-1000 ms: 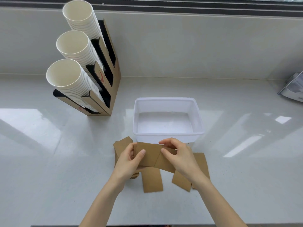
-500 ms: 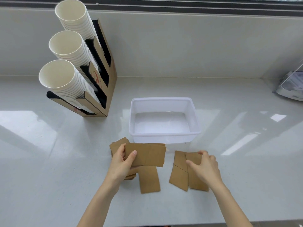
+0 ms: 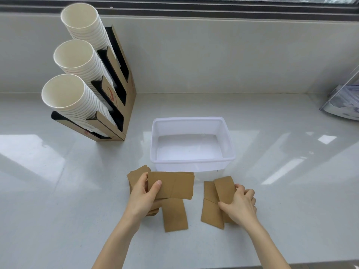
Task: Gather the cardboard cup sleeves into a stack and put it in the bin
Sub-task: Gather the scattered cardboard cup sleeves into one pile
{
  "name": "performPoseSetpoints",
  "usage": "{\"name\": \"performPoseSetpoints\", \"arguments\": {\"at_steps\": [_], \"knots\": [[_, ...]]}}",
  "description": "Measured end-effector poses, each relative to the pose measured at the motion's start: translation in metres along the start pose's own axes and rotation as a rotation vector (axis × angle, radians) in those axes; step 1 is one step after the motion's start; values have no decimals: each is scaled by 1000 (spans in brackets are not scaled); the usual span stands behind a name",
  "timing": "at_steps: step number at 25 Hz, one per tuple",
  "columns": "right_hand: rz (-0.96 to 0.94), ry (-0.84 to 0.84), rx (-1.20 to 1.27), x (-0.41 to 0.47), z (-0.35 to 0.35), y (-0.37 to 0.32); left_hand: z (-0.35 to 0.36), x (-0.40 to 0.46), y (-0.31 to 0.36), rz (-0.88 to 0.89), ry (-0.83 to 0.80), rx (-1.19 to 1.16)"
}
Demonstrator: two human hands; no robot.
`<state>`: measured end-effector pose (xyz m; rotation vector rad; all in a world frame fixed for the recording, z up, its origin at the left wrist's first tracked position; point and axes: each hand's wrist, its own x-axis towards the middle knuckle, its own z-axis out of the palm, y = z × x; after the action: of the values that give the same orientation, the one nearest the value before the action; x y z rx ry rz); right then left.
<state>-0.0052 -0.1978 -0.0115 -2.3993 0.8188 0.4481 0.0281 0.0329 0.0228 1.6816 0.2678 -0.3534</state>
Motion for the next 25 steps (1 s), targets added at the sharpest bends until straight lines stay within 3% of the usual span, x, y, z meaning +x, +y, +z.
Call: {"name": "performPoseSetpoints", "arguments": {"at_steps": [5, 11, 17, 25], "knots": [[-319, -69, 353, -14, -13, -21, -1, -2, 2, -3, -3, 4], [-763, -121, 138, -30, -11, -48, 1, -8, 5, 18, -49, -23], [-906, -89, -5, -34, -8, -61, 5, -12, 6, 8, -31, -16], [-936, -126, 5, -46, 1, -71, 12, -13, 4, 47, -56, -1]]}}
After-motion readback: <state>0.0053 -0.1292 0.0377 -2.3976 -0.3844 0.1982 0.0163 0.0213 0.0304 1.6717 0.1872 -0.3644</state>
